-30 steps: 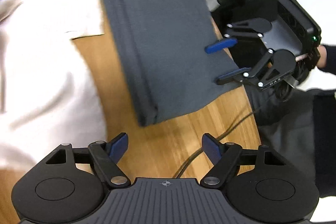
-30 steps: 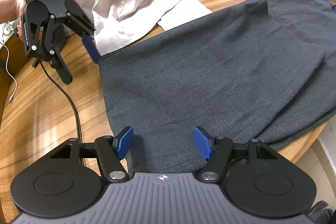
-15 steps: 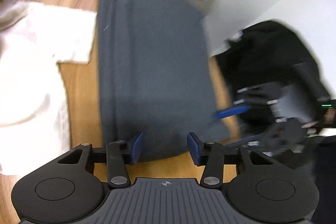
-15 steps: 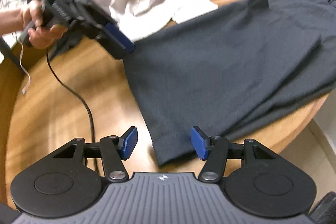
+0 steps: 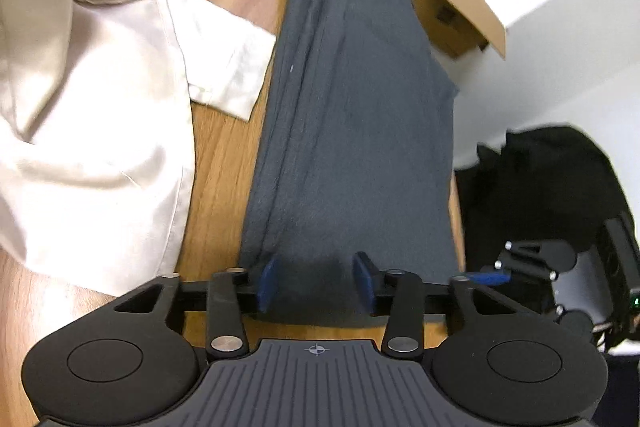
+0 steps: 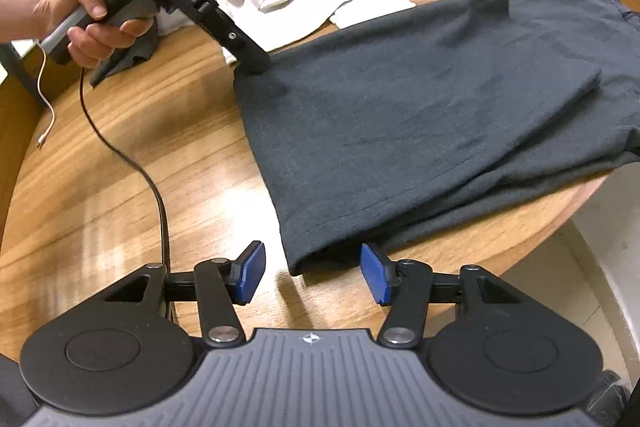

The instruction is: Fold clothes

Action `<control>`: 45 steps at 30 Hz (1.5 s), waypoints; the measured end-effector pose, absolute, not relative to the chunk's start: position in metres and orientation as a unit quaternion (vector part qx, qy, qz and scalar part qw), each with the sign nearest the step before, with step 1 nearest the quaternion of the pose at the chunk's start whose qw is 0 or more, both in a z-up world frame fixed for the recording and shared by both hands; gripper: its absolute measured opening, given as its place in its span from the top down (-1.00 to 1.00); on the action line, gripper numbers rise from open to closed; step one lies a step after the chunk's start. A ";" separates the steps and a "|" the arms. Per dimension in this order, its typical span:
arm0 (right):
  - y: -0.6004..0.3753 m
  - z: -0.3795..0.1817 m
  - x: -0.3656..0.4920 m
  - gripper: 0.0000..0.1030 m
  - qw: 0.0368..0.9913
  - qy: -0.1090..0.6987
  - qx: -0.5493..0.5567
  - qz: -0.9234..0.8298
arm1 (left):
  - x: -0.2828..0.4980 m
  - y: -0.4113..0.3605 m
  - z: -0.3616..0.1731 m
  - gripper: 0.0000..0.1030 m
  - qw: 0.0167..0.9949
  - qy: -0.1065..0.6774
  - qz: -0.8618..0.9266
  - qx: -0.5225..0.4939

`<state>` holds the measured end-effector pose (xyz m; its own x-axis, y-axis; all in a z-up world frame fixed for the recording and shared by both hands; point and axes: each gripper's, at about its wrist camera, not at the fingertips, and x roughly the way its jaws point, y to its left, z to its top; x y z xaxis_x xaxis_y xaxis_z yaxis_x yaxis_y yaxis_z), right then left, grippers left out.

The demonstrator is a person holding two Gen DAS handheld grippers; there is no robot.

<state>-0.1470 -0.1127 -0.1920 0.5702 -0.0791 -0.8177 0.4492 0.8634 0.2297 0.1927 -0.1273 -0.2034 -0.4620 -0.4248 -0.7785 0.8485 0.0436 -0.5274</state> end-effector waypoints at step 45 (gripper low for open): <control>-0.317 -0.207 -0.114 -0.17 0.849 0.420 0.139 -0.290 | 0.163 -0.333 -0.221 0.28 0.553 0.519 -0.639 0.130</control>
<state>-0.1140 -0.3170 -0.2075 0.4798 -0.3757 -0.7929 0.6090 0.7931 -0.0073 0.1634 -0.3333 -0.2211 -0.3550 -0.5714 -0.7399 0.8410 0.1504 -0.5197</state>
